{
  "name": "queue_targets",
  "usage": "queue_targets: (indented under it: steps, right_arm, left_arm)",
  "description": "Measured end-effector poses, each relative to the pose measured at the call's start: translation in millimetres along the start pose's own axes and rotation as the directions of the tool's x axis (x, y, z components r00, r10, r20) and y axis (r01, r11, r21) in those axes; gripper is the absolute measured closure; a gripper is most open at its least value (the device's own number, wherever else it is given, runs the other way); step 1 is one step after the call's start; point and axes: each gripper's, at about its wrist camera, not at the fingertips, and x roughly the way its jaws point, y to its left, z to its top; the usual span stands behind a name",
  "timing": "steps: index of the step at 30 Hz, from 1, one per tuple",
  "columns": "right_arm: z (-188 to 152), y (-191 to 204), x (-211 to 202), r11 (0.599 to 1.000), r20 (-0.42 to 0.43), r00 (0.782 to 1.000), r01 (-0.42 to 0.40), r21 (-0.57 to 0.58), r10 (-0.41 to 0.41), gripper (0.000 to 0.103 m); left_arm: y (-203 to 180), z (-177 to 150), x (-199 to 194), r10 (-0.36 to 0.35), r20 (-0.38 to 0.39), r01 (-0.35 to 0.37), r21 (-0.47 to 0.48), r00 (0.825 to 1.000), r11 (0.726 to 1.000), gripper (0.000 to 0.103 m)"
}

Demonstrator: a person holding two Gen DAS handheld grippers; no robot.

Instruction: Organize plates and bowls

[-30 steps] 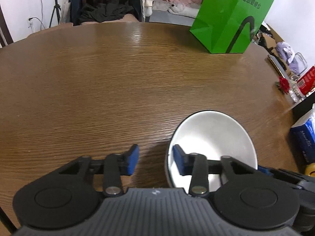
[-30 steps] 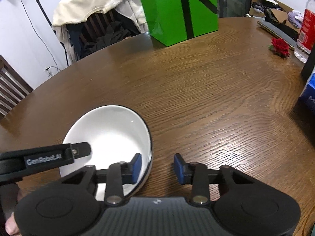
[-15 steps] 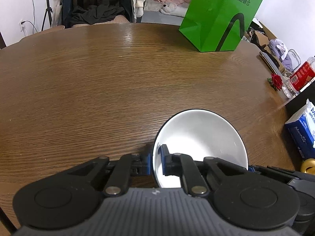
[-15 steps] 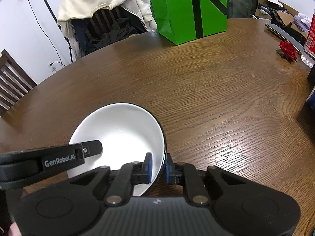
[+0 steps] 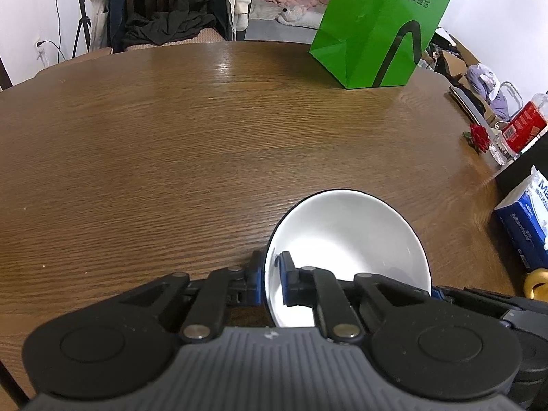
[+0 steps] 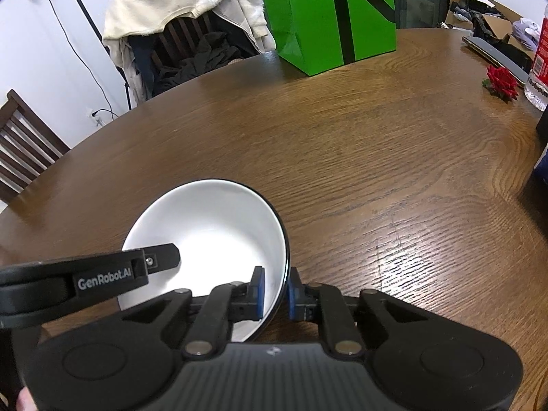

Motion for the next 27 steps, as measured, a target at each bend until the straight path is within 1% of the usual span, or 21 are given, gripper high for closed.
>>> queue_targets:
  steps: [11, 27]
  right_arm:
    - [-4.0, 2.2, -13.3, 1.0, 0.016, 1.0, -0.014, -0.005, 0.014, 0.091]
    - [-18.2, 16.2, -48.1, 0.999, 0.036, 0.999, -0.036, -0.026, 0.037, 0.091]
  left_arm:
    - [-0.6, -6.4, -22.6, 0.002, 0.024, -0.002, 0.007, 1.0, 1.0, 0.092]
    - [3.8, -22.1, -63.4, 0.013, 0.059, -0.013, 0.0, 0.998, 1.0, 0.092]
